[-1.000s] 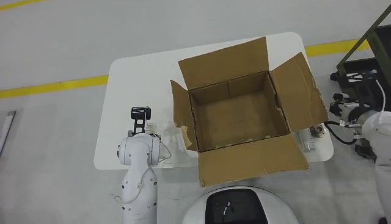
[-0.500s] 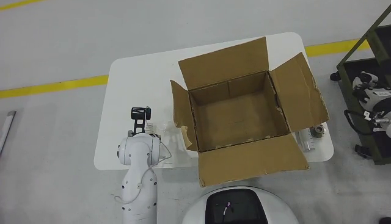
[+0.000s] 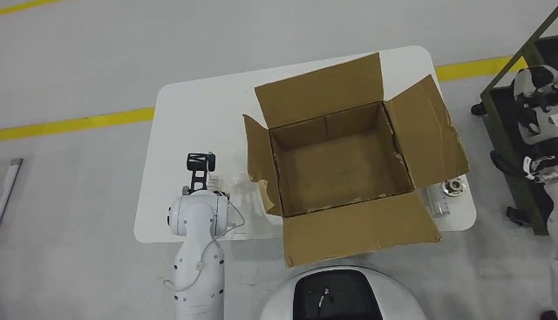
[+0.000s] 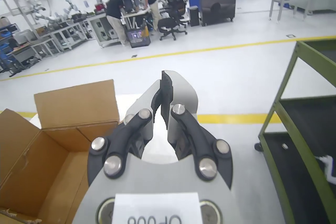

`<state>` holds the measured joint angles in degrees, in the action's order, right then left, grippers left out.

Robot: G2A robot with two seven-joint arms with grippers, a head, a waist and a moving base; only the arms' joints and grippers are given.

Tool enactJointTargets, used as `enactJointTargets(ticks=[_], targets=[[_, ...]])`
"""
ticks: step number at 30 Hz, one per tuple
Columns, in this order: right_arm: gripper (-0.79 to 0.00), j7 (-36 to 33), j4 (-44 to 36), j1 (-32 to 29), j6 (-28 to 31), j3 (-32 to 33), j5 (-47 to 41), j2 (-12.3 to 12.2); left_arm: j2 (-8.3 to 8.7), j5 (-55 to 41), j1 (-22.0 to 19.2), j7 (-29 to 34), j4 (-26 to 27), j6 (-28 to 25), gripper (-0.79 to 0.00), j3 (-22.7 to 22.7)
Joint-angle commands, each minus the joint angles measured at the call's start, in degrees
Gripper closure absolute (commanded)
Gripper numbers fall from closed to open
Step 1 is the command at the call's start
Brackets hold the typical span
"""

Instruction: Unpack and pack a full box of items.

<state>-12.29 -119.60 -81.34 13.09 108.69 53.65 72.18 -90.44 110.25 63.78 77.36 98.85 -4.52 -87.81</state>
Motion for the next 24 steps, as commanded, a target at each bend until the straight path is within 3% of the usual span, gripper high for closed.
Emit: enactJointTargets(ticks=[1,10,13,18,24], targets=[[0.000,1.67,-0.07,-0.41,1.09,-0.88,-0.24,0.02,0.00,0.00,0.00,0.00,0.00,0.00,-0.785,0.00],[0.000,1.59,-0.40,0.27,1.87,-2.98,-0.26,-0.25,0.21,-2.61,0.32,-1.44,2.10,-1.13,-0.785,-1.34],[0.000,1.00,-0.23,0.69,1.38,-3.56,-0.20,-0.33,0.43,-5.65,0.03,1.02,4.25,-4.41,-0.785,-2.59],[0.000,-0.07,0.02,1.58,1.20,-4.78,0.12,-0.51,1.30,-7.08,1.35,5.89,7.40,-14.44,-0.785,-4.44],[0.000,0.25,0.52,2.02,2.06,-5.91,0.45,-0.70,1.93,-11.60,3.37,8.72,7.45,-13.68,-0.785,-7.67]])
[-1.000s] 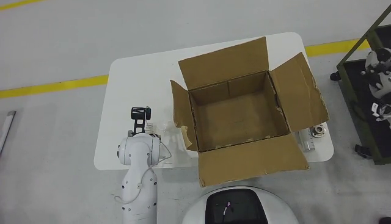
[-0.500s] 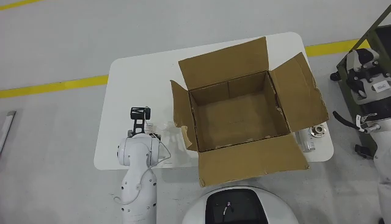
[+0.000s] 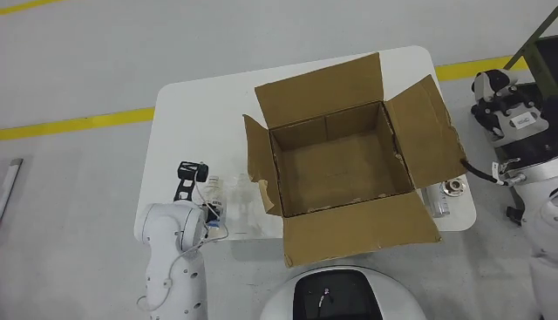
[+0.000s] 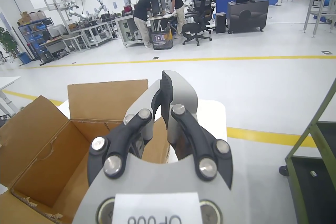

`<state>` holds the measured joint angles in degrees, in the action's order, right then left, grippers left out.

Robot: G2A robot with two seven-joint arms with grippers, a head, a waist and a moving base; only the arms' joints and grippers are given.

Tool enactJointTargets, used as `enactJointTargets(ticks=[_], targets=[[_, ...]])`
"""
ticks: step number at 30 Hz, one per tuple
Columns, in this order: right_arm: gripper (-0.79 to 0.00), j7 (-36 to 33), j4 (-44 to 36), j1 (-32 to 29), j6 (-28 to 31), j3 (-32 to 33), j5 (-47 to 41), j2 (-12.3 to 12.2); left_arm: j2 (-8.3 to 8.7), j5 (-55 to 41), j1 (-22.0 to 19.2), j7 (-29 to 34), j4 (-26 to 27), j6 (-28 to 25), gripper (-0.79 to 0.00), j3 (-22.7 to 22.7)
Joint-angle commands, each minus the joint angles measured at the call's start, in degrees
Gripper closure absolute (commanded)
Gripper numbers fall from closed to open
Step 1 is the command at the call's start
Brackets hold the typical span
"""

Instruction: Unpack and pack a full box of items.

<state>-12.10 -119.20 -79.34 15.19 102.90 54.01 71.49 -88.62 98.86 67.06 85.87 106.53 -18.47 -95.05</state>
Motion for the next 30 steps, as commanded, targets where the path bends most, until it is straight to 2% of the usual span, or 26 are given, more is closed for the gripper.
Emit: enactJointTargets(ticks=[1,6,12,22,30], targets=[[0.000,0.01,0.21,0.02,0.00,-0.35,0.20,-0.04,0.22,-1.15,0.18,0.64,-0.57,0.70,-0.785,-0.91],[0.000,0.03,0.45,0.20,-0.24,-1.23,0.74,-0.16,0.79,-2.43,0.38,1.14,-1.93,1.30,-0.785,-1.80],[0.000,-0.03,0.89,0.74,-0.57,-2.22,1.41,-0.31,1.02,-2.51,-1.27,-1.95,-5.74,3.81,-0.785,-0.36],[0.000,0.06,0.59,0.45,-1.62,-2.39,1.92,-0.55,1.86,1.24,-3.75,-7.48,-13.36,3.50,-0.785,1.22],[0.000,0.17,-0.09,0.03,-2.50,-2.44,2.75,-0.72,2.37,-0.48,-5.48,-7.61,-17.37,4.37,-0.785,0.42]])
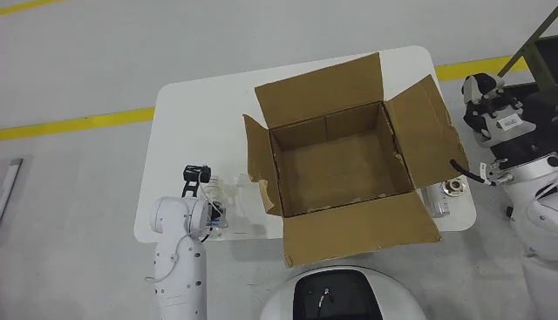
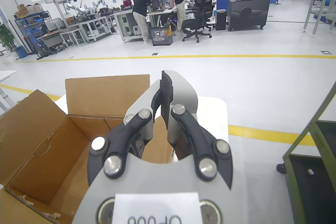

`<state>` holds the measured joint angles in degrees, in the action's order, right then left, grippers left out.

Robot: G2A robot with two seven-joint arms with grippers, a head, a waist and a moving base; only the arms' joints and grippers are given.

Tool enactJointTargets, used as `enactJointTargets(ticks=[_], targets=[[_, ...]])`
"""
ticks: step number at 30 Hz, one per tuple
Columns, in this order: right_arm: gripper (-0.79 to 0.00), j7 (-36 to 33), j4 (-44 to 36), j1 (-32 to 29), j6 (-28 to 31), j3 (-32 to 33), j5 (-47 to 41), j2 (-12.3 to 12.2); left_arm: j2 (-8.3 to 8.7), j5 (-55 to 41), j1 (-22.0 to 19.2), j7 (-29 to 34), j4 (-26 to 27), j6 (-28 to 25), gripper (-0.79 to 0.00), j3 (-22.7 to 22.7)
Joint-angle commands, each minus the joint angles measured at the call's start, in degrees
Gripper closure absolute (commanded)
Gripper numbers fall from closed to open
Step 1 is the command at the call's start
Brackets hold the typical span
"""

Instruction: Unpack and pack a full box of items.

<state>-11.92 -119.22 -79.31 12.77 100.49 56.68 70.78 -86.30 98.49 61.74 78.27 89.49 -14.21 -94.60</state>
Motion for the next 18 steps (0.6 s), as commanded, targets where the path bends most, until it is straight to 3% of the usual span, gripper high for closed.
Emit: enactJointTargets(ticks=[1,5,6,9,15,18], targets=[[0.000,0.04,-0.14,-0.03,-0.26,-0.04,0.16,-0.03,0.11,-0.30,-0.26,-0.19,-0.67,0.16,-0.785,-0.04],[0.000,-0.01,-0.52,-0.14,-0.69,-0.22,0.53,-0.10,0.31,-0.66,-0.55,-0.30,-1.81,0.89,-0.785,0.11],[0.000,-0.03,-0.55,-0.16,-0.83,-0.24,0.71,-0.13,0.38,-0.16,-0.56,-0.41,-2.05,1.07,-0.748,0.27],[0.000,0.04,-0.66,-0.15,-0.97,-0.37,1.00,-0.19,0.49,-0.59,-0.77,-0.49,-2.45,1.78,-0.434,0.47],[0.000,-0.25,-0.84,0.12,-1.16,-0.71,1.85,-0.33,0.83,-1.23,-0.92,-0.62,-2.87,1.77,-0.018,0.68],[0.000,-0.45,-0.95,0.15,-1.24,-0.83,2.25,-0.40,0.98,-1.70,-0.93,-0.61,-2.94,1.93,0.000,0.77]])
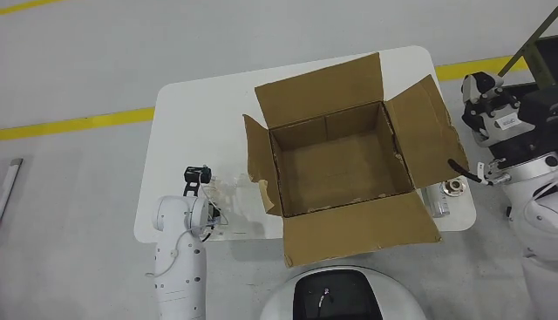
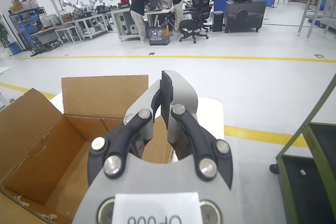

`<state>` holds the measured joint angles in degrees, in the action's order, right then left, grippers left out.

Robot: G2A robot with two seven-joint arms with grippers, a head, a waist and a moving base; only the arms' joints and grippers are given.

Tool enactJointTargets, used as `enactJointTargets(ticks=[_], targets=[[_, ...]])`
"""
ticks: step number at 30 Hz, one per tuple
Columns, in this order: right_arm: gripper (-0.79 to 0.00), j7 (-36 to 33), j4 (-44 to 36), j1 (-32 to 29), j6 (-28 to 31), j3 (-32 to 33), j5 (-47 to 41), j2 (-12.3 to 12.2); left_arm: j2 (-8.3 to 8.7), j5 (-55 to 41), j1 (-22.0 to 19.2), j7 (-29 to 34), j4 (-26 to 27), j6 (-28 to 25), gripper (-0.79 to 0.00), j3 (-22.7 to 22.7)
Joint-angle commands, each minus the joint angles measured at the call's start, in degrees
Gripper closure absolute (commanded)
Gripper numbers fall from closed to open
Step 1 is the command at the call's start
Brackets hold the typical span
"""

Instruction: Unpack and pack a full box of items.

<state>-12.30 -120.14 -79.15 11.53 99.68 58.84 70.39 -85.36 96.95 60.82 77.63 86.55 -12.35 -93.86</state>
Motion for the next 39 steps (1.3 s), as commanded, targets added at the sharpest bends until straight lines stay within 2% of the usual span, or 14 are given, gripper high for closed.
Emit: enactJointTargets(ticks=[1,6,11,15,20,23,26,29,32,39], targets=[[0.000,-0.09,-0.04,0.01,-0.05,-0.05,0.11,-0.04,0.08,-0.30,-0.01,0.04,0.14,0.13,0.000,0.11],[0.000,-0.72,-0.12,0.10,-0.39,-0.15,0.86,-0.16,0.31,-1.48,0.00,0.30,2.81,1.11,0.000,-0.13],[0.000,-0.51,0.03,0.64,-1.84,-0.26,-2.34,-0.08,0.51,-5.50,-1.31,2.63,10.42,3.09,0.000,-1.76],[0.000,-0.87,0.46,1.08,-3.37,0.30,-7.04,0.02,0.64,-9.71,-3.62,4.49,16.23,5.29,0.000,-3.03],[0.000,-1.81,1.36,0.78,-5.04,1.51,-15.33,0.18,0.61,-18.65,-8.22,8.22,20.36,9.53,0.000,-3.76],[0.000,-2.80,2.02,0.24,-4.77,2.13,-19.68,0.20,0.69,-21.14,-10.20,9.09,21.98,10.79,0.000,-2.81],[0.000,-3.72,2.34,-0.63,-3.68,2.40,-20.19,0.08,0.79,-23.66,-11.67,9.26,23.65,11.27,0.000,-1.59],[0.000,-4.30,2.73,-1.28,-2.39,2.22,-19.17,-0.07,0.80,-24.70,-11.99,9.17,24.12,11.72,0.000,-1.27],[0.000,-5.41,2.21,-1.93,-0.21,1.87,-13.53,-0.43,0.80,-24.70,-11.99,9.17,24.12,11.72,0.000,-1.27],[0.000,-4.96,2.45,-2.89,0.52,1.50,-13.85,-0.57,0.80,-24.70,-11.99,9.17,24.12,11.72,0.000,-1.27]])
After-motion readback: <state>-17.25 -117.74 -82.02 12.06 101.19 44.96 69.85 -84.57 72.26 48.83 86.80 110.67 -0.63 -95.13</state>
